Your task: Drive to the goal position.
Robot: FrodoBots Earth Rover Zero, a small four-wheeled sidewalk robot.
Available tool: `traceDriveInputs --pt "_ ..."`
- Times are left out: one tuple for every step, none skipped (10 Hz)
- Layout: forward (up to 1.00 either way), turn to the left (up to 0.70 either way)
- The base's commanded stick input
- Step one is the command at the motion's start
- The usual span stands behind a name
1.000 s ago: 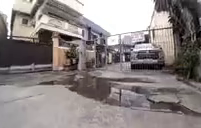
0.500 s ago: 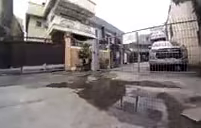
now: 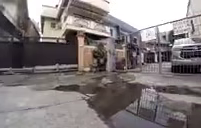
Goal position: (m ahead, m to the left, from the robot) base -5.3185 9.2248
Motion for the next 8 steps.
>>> traceDriveInputs --pt "1.0 0.27" --pt "1.0 0.27" --pt "1.0 0.27" --pt "1.0 0.27" --pt "1.0 0.27" --pt "1.0 0.27" --pt "0.6 0.34" --pt "0.0 0.45"
